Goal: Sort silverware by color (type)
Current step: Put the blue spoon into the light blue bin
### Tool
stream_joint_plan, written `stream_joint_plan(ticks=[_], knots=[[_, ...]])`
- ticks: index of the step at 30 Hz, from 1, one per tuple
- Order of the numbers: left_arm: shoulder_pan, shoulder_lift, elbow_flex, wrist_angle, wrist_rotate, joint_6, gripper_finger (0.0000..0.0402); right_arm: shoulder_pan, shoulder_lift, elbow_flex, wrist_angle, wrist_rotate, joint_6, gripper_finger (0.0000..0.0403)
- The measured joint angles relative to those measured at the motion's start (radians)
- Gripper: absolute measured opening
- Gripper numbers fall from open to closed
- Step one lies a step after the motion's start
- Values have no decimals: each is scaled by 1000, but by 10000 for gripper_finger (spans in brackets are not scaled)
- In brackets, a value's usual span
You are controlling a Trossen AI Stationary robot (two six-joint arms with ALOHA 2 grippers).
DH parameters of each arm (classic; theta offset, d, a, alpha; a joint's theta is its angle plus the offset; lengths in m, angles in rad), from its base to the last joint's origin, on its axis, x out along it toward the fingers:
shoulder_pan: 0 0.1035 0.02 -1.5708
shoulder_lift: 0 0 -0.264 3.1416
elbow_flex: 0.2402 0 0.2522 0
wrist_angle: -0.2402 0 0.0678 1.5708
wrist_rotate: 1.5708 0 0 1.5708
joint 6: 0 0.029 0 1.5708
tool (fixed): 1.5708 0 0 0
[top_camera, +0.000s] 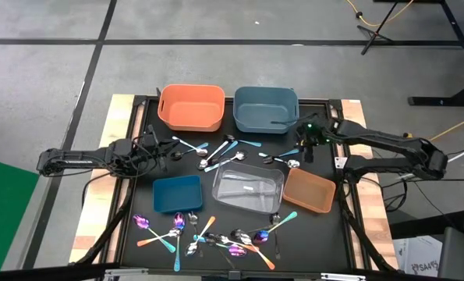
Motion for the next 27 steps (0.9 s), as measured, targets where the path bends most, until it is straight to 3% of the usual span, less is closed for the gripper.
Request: stream_joint_plan(ticks=[14, 27], knots=[[0, 0, 0, 0, 0, 0, 0, 0, 199, 0, 80, -51, -33, 195], [0, 0, 0, 0, 0, 0, 0, 0, 270, 0, 121, -146, -77, 195]])
